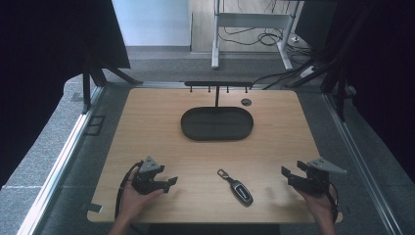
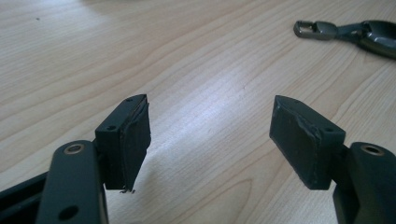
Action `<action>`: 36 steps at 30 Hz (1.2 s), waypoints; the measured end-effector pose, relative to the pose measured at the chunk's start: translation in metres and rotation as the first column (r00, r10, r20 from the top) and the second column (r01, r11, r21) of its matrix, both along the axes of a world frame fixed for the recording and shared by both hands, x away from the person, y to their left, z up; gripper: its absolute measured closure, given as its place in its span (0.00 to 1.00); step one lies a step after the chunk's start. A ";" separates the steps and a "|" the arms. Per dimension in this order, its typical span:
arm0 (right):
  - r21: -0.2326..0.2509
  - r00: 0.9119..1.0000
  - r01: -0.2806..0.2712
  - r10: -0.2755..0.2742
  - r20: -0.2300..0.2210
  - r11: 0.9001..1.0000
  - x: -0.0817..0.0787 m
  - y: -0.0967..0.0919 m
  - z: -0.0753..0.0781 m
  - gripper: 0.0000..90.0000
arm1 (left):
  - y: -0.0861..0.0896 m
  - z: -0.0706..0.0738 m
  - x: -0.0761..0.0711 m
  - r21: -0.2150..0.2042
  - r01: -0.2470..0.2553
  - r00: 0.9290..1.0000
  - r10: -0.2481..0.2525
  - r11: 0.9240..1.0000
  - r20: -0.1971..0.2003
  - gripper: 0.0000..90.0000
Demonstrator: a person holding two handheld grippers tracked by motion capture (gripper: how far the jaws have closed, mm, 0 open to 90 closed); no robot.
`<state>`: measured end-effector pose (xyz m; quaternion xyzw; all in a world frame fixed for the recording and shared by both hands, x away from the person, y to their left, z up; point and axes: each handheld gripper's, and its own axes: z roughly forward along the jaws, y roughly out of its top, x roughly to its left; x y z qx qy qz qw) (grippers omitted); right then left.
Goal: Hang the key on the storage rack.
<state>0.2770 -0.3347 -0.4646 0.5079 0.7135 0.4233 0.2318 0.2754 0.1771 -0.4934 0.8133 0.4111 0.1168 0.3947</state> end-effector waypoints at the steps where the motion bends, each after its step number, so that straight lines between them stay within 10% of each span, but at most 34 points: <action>1: 0.000 1.000 0.000 0.000 0.000 1.000 0.000 0.000 0.000 0.34 | -0.001 -0.001 0.000 0.001 0.000 1.000 0.000 1.000 -0.003 0.33; 36: 0.040 0.987 -0.160 0.159 0.010 0.986 0.004 0.001 0.027 0.41 | -0.015 0.003 -0.004 0.032 0.018 1.000 -0.018 0.999 0.011 0.33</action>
